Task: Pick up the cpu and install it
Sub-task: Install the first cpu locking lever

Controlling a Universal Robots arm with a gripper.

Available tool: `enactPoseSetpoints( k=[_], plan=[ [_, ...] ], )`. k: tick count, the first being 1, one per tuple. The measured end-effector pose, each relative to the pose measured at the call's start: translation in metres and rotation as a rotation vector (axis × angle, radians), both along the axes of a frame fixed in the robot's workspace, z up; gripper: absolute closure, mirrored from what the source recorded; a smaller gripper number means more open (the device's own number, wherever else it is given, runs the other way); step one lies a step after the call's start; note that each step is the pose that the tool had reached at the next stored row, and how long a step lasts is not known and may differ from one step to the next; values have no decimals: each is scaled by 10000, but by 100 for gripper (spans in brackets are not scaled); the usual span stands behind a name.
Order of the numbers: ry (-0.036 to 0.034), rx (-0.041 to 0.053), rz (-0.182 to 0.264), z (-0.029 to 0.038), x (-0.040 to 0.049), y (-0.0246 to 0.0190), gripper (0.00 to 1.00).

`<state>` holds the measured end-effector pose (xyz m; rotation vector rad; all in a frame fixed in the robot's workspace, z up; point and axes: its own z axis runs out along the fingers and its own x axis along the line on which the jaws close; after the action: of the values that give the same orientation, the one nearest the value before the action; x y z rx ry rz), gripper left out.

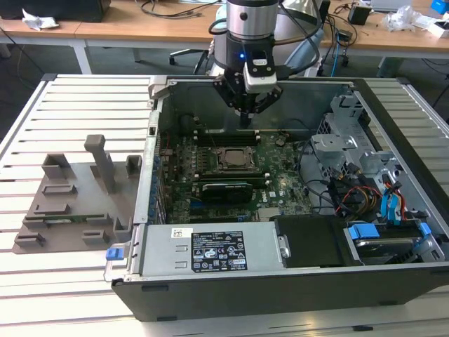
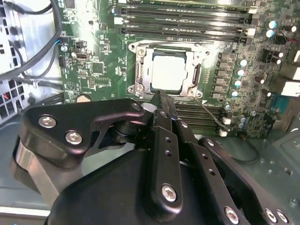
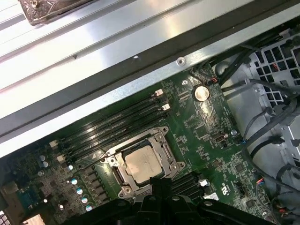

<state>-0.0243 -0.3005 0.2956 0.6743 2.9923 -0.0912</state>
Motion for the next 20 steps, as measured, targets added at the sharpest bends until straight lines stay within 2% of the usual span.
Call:
enactPoseSetpoints(
  k=[12,20],
  plan=[
    [0,0,1270,0,0,0,89],
    [0,0,2330,0,0,0,89]
  ],
)
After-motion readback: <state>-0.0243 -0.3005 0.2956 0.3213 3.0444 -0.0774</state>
